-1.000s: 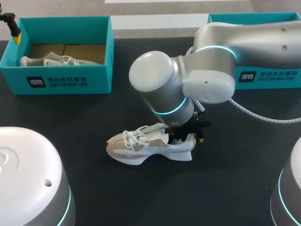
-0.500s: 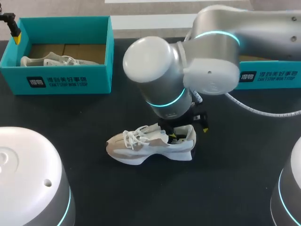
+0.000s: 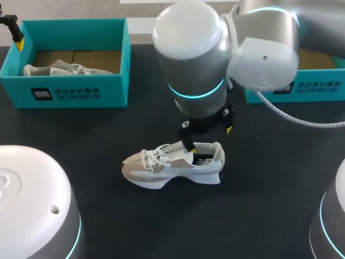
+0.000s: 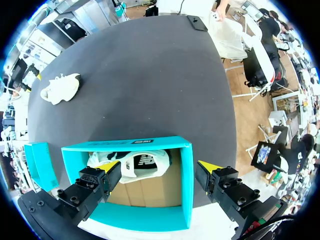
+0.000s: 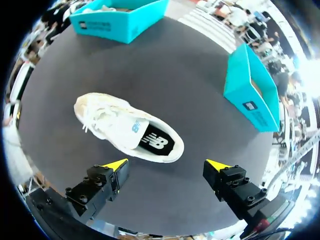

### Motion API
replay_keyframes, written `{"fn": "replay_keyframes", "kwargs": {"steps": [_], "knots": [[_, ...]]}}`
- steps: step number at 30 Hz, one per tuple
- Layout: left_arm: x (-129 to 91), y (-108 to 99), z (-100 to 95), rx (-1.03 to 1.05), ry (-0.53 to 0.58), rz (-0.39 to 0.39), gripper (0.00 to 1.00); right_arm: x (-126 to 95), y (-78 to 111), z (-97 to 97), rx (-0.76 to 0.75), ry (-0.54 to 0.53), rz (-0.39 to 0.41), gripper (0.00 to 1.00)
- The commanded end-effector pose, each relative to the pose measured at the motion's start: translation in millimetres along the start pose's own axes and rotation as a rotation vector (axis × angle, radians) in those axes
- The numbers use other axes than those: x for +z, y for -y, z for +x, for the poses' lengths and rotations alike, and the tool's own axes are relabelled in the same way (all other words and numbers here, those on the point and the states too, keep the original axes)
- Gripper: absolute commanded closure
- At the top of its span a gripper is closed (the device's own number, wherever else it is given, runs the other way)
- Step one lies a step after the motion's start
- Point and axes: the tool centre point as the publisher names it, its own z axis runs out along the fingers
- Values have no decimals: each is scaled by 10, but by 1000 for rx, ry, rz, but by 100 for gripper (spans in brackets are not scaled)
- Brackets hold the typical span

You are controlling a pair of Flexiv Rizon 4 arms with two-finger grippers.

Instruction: Take the shoe out of the shoebox, open the shoe tongue, remove and reinsert the insole, then place the shoe into the shoebox

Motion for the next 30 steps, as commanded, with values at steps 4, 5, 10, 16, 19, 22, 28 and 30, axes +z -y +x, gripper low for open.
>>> {"fn": "replay_keyframes", "kwargs": {"steps": [4,5,10,16,19,22,28,30], "knots": [[-1,5,4,1,0,-1,0,42,-6,-50,-132,-60,7,0],[-1,5,4,1,0,-1,0,42,-6,-50,-132,-60,7,0],[-1,5,4,1,0,-1,0,42,-6,-50,-132,-60,7,0],[-1,5,4,1,0,-1,0,25,-46,-39,-432,-162,-190,0],[-1,5,4,1,0,-1,0,48,-27,-57,-581,-246,-272,0],[-1,5,4,1,0,-1,0,98,-25,-75,-688,-294,-304,0],[-1,5,4,1,0,-1,0,143,-66,-136,-879,-344,-369,0],[-1,5,4,1,0,-1,0,167,-67,-171,-919,-354,-376,0]]}}
